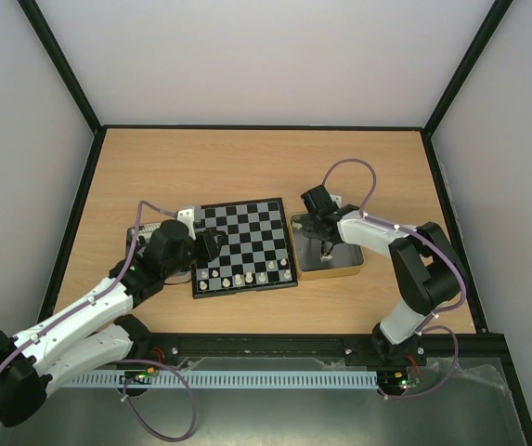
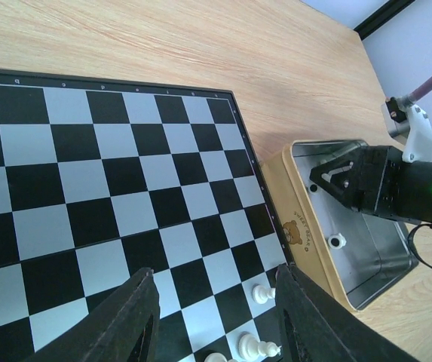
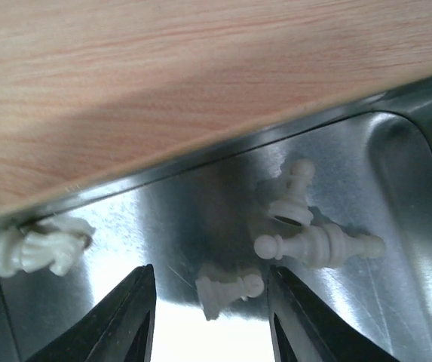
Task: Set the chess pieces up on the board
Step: Pick up the chess piece from the storage box.
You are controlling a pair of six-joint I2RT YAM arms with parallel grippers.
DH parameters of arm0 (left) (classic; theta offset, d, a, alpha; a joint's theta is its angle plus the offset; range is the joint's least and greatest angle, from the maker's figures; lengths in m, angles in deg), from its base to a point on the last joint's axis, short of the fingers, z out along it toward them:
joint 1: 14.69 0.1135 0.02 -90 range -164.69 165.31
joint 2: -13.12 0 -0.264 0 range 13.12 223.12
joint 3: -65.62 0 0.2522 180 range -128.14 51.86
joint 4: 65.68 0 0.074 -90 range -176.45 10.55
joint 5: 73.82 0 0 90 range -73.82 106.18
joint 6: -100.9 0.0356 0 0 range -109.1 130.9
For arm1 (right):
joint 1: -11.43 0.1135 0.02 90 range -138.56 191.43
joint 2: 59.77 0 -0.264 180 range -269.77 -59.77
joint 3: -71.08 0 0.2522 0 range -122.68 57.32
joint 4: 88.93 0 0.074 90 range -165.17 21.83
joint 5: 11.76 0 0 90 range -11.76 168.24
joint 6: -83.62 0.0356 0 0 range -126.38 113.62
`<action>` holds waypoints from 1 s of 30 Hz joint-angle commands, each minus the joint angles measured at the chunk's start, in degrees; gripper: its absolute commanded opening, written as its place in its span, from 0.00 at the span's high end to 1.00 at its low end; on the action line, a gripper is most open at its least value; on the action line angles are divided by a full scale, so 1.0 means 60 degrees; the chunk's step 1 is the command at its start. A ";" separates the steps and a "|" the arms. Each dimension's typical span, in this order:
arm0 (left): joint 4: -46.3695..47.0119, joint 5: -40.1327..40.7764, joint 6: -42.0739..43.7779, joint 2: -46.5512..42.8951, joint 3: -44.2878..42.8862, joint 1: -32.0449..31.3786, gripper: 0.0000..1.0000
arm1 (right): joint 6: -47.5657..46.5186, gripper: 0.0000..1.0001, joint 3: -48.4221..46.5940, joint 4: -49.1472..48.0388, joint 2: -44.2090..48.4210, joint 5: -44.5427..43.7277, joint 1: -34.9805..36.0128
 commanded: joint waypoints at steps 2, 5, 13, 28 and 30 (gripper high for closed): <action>0.0255 -0.0071 0.0077 -0.0035 0.0143 0.0092 0.55 | 0.1632 0.60 -0.0448 0.0501 -0.0405 -0.0865 0.0203; 0.0247 -0.0085 0.0127 -0.0053 0.0123 0.0107 0.55 | 0.1875 0.60 -0.0480 0.0520 -0.0412 -0.1133 0.0204; 0.0292 -0.0173 0.0129 -0.0001 0.0153 0.0133 0.55 | 0.3265 0.74 -0.0184 0.0509 -0.0185 -0.1365 0.0279; 0.0327 -0.0307 0.0192 0.0029 0.0181 0.0210 0.55 | 0.3457 0.70 0.0584 0.0428 -0.0127 -0.0887 0.0347; 0.0338 -0.0309 0.0161 0.0019 0.0194 0.0210 0.55 | 0.3456 0.70 0.0732 0.0459 0.0019 -0.0873 0.0361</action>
